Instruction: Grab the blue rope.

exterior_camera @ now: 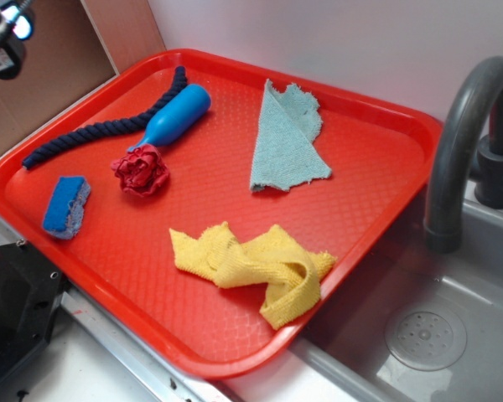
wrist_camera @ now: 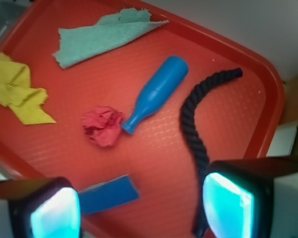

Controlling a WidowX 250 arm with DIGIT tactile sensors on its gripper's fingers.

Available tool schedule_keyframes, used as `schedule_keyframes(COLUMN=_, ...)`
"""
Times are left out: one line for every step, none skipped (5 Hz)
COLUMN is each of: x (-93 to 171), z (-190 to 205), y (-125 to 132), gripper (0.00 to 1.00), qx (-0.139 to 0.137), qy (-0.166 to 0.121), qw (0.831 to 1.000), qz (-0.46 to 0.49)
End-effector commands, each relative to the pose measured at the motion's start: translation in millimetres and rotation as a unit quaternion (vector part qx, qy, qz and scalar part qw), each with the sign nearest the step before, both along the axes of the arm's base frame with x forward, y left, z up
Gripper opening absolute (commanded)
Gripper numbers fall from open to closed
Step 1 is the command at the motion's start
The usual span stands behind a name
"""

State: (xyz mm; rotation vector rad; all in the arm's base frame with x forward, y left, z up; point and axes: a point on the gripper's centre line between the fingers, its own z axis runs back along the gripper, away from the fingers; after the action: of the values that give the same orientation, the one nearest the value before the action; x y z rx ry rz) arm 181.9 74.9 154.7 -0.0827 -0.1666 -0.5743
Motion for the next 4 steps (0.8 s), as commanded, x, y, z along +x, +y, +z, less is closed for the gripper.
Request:
schedule_keyframes(x=37, z=-28, y=25, gripper=1.00, qx=0.023, qy=-0.014, qw=0.999, qz=-0.037)
schedule_keyframes(x=51, z=-50, y=33, gripper=1.00, qx=0.049, qy=0.002, qw=0.997, qz=-0.055)
schedule_keyframes(x=58, z=-70, y=33, gripper=1.00, qx=0.054, qy=0.016, qw=0.996, qz=-0.071)
schedule_keyframes(x=64, z=-91, y=36, gripper=1.00, qx=0.065, qy=0.039, qw=0.994, qz=-0.084)
